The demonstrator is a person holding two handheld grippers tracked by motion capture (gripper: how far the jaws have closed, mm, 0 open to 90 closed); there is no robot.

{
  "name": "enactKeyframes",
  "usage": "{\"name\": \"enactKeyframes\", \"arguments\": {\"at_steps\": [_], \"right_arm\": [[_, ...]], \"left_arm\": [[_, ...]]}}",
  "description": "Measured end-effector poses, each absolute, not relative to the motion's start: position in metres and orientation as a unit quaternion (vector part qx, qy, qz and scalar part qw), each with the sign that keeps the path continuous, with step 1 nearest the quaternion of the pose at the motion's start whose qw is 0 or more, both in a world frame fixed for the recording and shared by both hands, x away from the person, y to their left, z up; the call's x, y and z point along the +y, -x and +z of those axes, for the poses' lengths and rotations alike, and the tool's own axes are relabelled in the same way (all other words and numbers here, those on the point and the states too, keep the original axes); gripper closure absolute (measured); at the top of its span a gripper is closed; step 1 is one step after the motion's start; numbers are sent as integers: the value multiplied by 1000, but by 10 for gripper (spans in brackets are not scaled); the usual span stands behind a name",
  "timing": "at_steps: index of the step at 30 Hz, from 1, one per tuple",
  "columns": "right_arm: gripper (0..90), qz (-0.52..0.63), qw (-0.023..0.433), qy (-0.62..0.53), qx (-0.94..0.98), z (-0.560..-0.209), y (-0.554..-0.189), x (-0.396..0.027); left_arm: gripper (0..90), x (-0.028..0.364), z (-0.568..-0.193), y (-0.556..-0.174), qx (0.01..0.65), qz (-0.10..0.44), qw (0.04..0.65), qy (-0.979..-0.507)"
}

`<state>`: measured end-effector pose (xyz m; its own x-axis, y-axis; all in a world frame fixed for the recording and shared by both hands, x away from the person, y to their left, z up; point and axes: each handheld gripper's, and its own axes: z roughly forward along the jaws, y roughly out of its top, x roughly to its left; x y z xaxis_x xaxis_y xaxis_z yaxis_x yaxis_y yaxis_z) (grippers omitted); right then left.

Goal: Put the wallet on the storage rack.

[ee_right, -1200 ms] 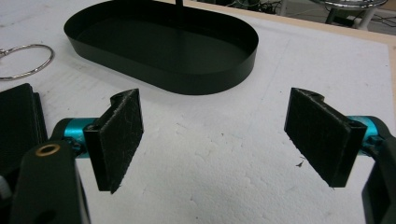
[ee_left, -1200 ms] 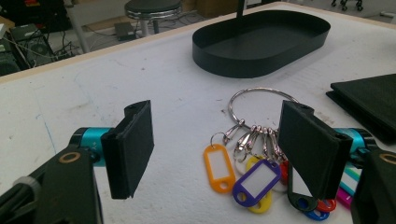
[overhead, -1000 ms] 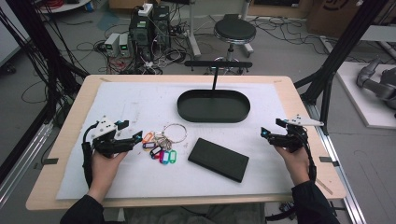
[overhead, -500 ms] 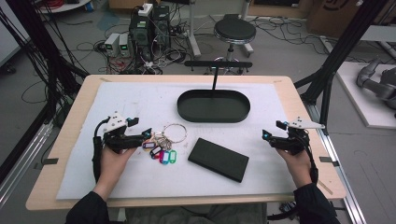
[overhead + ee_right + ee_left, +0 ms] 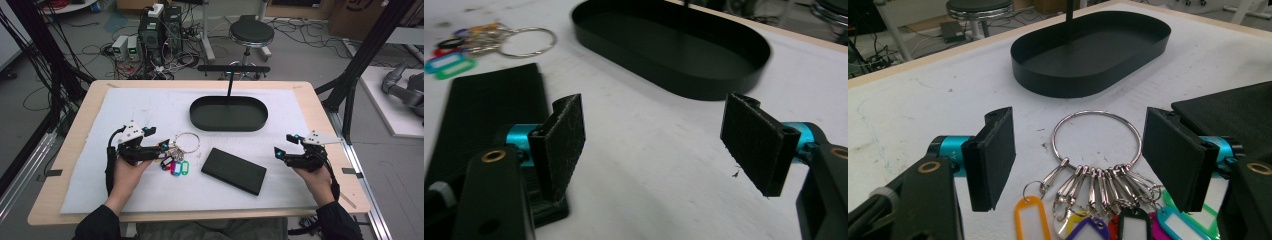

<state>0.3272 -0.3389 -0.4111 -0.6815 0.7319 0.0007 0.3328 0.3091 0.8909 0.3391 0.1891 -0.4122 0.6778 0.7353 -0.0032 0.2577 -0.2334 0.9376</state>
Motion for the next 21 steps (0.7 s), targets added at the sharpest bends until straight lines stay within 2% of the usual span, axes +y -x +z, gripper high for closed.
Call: {"name": "enactKeyframes", "arguments": {"at_steps": [11, 21], "right_arm": [[263, 494, 146, -250, 820, -411, -295, -299], [281, 450, 158, -253, 842, -422, -258, -283]], "left_arm": [[297, 194, -410, -337, 337, 227, 535, -741], [297, 199, -411, -333, 347, 227, 538, -734]]}}
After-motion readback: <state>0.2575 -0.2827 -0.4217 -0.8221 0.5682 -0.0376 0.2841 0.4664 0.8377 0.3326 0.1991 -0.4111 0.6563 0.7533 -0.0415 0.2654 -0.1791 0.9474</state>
